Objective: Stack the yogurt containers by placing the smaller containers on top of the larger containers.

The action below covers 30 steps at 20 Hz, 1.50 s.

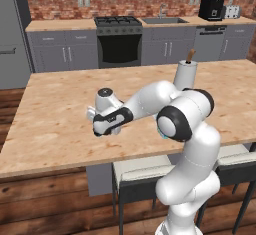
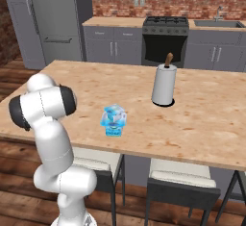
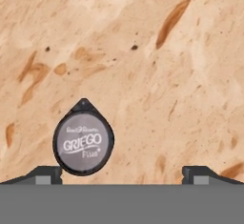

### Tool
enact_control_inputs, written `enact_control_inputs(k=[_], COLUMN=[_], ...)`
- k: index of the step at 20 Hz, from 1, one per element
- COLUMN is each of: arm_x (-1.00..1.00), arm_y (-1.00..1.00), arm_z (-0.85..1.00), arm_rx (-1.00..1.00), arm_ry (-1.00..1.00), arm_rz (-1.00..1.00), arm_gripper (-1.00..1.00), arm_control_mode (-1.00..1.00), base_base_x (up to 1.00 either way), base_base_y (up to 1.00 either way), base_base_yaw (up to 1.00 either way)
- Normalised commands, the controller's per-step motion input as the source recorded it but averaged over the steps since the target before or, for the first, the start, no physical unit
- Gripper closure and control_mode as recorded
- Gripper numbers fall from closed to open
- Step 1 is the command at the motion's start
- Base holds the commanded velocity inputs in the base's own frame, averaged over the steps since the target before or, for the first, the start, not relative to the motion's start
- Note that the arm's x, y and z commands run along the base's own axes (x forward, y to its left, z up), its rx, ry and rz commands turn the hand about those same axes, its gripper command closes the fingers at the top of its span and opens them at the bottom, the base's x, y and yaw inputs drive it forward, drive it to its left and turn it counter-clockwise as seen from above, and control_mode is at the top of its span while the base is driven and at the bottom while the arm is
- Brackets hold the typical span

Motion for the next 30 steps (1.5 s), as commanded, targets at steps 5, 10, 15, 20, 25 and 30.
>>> enact_control_inputs(k=[5, 10, 15, 20, 25, 30], arm_x=[0.11, 0.12, 0.03, 0.01, 0.05, 0.04], arm_y=[0.00, 0.01, 0.01, 0.04, 0.17, 0.11], arm_z=[-0.09, -0.08, -0.02, 0.00, -0.01, -0.01], arm_rx=[-0.03, -0.02, 0.00, 0.00, 0.00, 0.00], arm_ry=[0.00, 0.00, 0.00, 0.00, 0.00, 0.00], arm_rz=[0.00, 0.00, 0.00, 0.00, 0.00, 0.00], arm_gripper=[-1.00, -1.00, -1.00, -1.00, -1.00, -1.00], arm_control_mode=[-1.00, -1.00, -1.00, -1.00, -1.00, -1.00], base_base_x=[0.00, 0.00, 0.00, 0.00, 0.00, 0.00], base_base_y=[0.00, 0.00, 0.00, 0.00, 0.00, 0.00], base_base_yaw=[0.00, 0.00, 0.00, 0.00, 0.00, 0.00])
